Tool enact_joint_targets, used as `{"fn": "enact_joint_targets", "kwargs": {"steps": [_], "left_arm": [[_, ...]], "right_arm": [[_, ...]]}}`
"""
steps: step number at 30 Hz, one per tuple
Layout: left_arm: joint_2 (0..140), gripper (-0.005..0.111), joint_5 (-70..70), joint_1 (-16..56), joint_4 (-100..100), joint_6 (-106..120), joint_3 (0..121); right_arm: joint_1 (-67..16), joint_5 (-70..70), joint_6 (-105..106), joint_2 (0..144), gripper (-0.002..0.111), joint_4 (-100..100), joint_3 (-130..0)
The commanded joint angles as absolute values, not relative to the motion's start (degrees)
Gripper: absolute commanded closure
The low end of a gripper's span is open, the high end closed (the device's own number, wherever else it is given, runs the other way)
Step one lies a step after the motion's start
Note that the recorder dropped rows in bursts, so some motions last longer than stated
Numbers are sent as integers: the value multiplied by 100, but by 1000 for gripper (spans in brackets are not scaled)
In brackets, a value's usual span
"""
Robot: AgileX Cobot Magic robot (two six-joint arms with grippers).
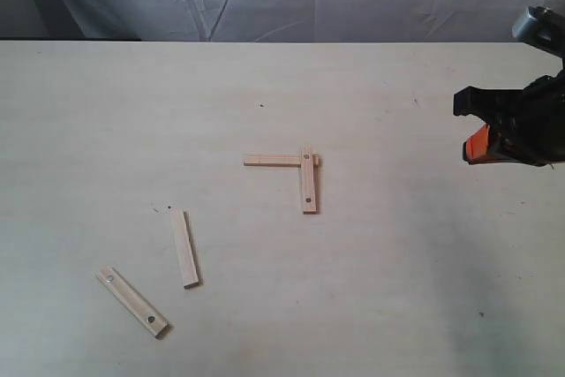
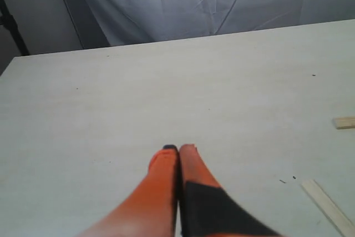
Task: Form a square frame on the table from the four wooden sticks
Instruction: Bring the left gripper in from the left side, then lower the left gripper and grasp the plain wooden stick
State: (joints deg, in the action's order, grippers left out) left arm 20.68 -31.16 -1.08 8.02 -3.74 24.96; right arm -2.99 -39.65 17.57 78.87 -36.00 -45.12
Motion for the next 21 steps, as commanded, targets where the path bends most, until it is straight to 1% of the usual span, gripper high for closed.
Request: {"fn": "enact_joint_targets", "kwargs": {"steps": [1,4,8,13,16,21], "left_arm": [[2271,107,-3089,-110,305,-448,2685],[2863,107,-3462,-110,84,-448,3133],[4220,107,-3884,-110,-246,-448,3987],[5896,107,-3899,-20,-813,-448,4553],[6695,107,-3832,387,-789,-681,4643],[7721,107,-3473,1443,-171,-1785,4744]], "right_arm": [[-278,-3914,1824,7842,108,-3636,-4478],[-278,-3902,1824,7842,108,-3636,-4478],[-278,-3861,1838,7842,108,-3636,-4478],[-278,-3806,1838,7852,108,-3652,-4478],[-278,-3663,1838,7852,108,-3682,-4478],[-278,-3421,1838,7852,108,-3691,-4478]]}}
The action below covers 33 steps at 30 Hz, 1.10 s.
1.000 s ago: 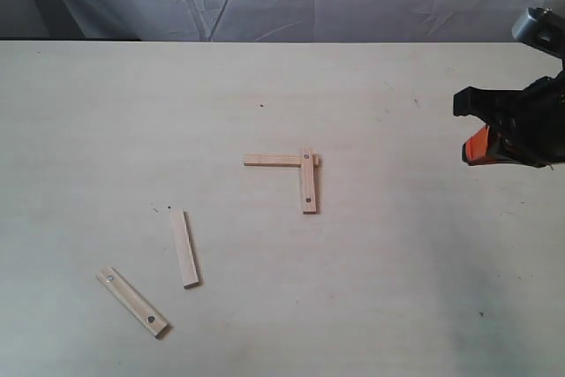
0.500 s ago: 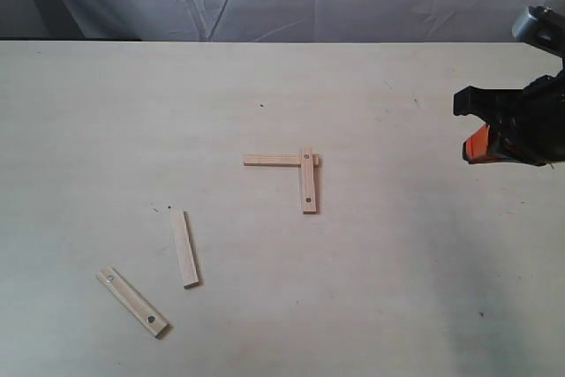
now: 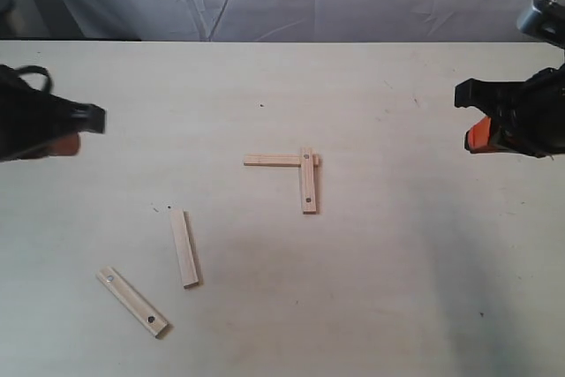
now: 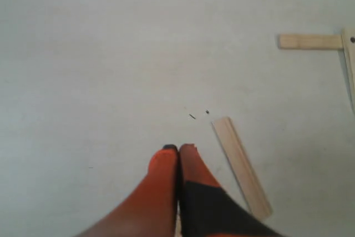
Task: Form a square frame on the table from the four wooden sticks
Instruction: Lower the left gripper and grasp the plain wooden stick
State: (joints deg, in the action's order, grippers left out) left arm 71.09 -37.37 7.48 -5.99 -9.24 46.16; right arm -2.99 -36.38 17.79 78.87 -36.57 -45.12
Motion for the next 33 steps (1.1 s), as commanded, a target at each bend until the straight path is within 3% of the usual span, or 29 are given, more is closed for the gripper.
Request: {"fn": "enact_joint_targets", "kwargs": {"steps": [1,6,9,19,26,29,33], "left_arm": [[7914,107,-3464,1681,115,-2171,4810],[8813,107,-3452,2604,1565,-4479,5151],[9180,107,-3259,2868,1334,-4687,5283],[9401,107,-3307,2919,723,-4690,5283],[9401,106,-3358,2919,1538,-5953,5189],[9401,98,-3311,2919,1699,-6350,5110],[9456,79,-3102,2919,1801,-6578,5016]], "right_arm": [[-278,-3408,1838,7852,108,-3691,-4478],[-278,-3408,1838,7852,108,-3691,-4478],[-278,-3408,1838,7852,108,-3691,-4478],[-278,-3408,1838,7852,108,-3691,-4478],[-278,-3419,1838,7852,108,-3691,-4478],[-278,-3429,1838,7852,108,-3691,-4478],[-278,-3489,1838,7852,108,-3679,-4478]]}}
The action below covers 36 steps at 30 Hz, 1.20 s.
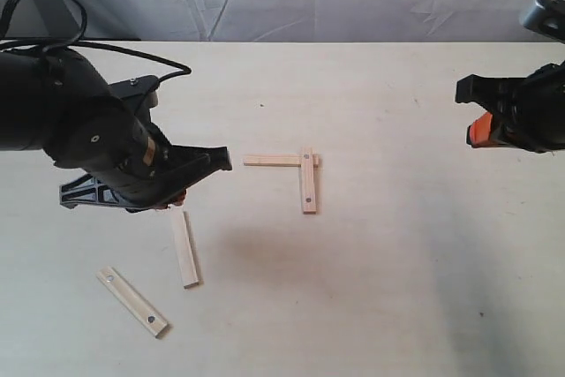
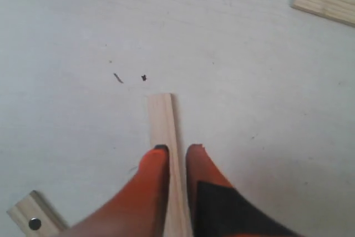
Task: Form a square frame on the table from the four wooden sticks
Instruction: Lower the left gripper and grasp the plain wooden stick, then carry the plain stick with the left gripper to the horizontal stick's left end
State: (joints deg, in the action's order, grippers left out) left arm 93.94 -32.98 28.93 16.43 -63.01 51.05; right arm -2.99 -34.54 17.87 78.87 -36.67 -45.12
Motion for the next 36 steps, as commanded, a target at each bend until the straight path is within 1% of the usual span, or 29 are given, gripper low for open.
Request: {"fn": "enact_joint_targets", "kwargs": {"steps": [1,3,5,14,19,26,28,30,31,32,33,34,36], "left_arm": [[9509,74,-3103,2919,1785,-6578,5000],[9646,66,-3103,2919,1724,-6578,5000],[9783,63,-3103,2930,1688,-6578,5000],[10232,63,-2991,2930,1511,-6564,5000],[10438,63,-2891,2930,1016,-6187,5000],[10499,63,-2869,2930,963,-6085,5000],[10563,67,-2880,2930,963,-6085,5000],[10618,78,-2934,2930,950,-6085,5000],[10618,89,-2947,2930,950,-6085,5000],[10605,94,-2936,2930,950,-6064,5000],[10581,104,-2947,2930,950,-5916,5036],[10527,107,-2989,2930,886,-5652,5125],[10338,107,-3074,2930,798,-5218,5421]], "right_arm": [[-278,-3504,1838,7852,108,-3679,-4478],[-278,-3527,1838,7852,108,-3679,-4478],[-278,-3539,1838,7852,108,-3679,-4478],[-278,-3492,1838,7852,108,-3679,-4478],[-278,-3412,1838,7852,108,-3679,-4478],[-278,-3379,1838,7852,108,-3679,-4478],[-278,-3379,1838,7852,108,-3679,-4478],[-278,-3379,1838,7852,108,-3679,-4478],[-278,-3379,1838,7852,108,-3679,-4478],[-278,-3379,1838,7852,108,-3679,-4478],[-278,-3379,1838,7852,108,-3679,-4478],[-278,-3379,1838,7852,108,-3679,-4478],[-278,-3402,1823,7852,108,-3679,-4478]]}}
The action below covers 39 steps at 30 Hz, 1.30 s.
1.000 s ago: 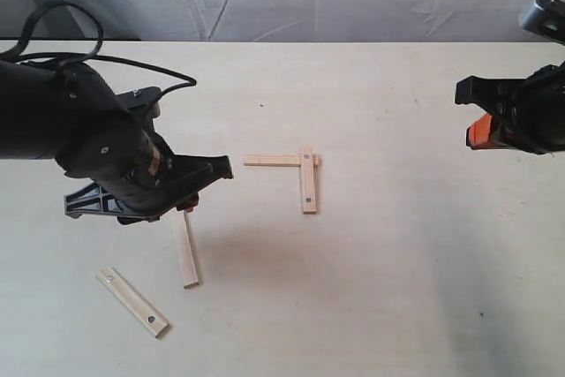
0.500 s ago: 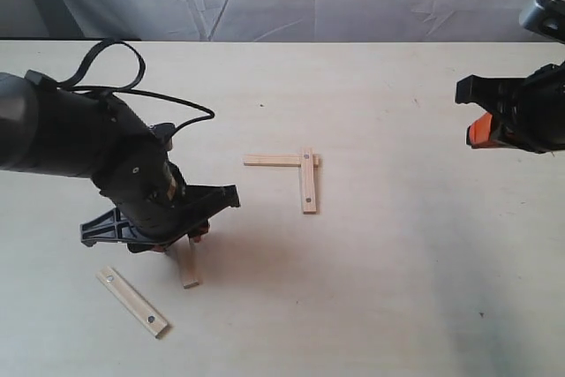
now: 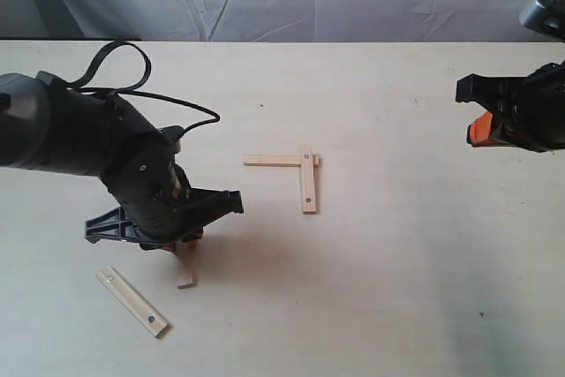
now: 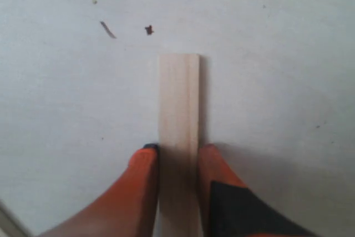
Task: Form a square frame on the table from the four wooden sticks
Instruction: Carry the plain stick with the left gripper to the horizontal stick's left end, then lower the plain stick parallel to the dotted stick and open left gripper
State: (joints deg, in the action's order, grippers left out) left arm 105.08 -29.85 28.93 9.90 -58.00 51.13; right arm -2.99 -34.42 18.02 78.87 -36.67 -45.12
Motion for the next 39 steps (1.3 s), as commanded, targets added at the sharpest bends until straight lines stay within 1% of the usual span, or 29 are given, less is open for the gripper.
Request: {"fn": "enact_joint_targets", "kwargs": {"steps": [1,6,13,22,39], "left_arm": [[10254,107,-3074,2930,798,-5050,5569],[10324,107,-3333,2930,798,-4122,6814],[11027,107,-3771,2930,720,-3592,7596],[11566,107,-3613,2930,585,-3536,7663],[11795,106,-3370,2930,449,-3424,7663]], "right_arm": [[-278,-3401,1800,7852,108,-3679,-4478],[-278,-3501,1675,7852,108,-3679,-4478],[-278,-3561,1675,7852,108,-3829,-4478],[-278,-3571,1675,7852,108,-3945,-4478],[-278,-3584,1687,7852,108,-3958,-4478]]}}
